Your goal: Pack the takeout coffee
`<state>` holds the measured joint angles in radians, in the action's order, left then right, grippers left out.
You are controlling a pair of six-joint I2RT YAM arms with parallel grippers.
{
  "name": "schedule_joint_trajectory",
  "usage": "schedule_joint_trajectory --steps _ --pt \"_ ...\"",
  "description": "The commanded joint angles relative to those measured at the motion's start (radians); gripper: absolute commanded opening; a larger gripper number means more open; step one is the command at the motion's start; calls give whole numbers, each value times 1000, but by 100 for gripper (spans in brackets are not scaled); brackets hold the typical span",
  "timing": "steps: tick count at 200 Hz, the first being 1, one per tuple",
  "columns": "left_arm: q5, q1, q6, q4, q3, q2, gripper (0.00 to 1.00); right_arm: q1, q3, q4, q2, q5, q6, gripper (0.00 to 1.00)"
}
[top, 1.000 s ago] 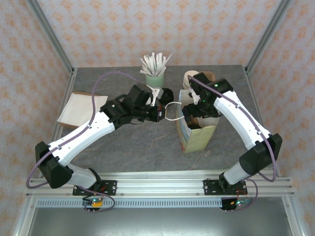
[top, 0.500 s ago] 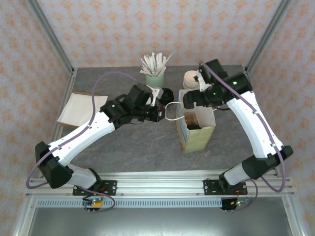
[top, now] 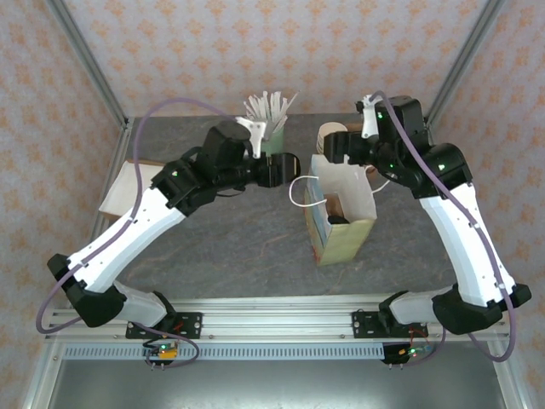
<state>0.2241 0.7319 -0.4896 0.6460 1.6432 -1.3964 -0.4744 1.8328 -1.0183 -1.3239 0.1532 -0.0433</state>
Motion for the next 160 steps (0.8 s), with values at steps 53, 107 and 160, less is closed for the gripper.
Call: schedule_joint_trajectory --steps 53,107,160 --pt "-120 -228 -27 107 92 -47 65 3 -75 426 -177 -127 -140 76" --pt "-144 -236 -11 107 68 -51 65 4 18 613 -449 -167 -256 68" --pt "-136 -237 -4 113 42 -38 65 23 188 613 -673 -185 -327 67"
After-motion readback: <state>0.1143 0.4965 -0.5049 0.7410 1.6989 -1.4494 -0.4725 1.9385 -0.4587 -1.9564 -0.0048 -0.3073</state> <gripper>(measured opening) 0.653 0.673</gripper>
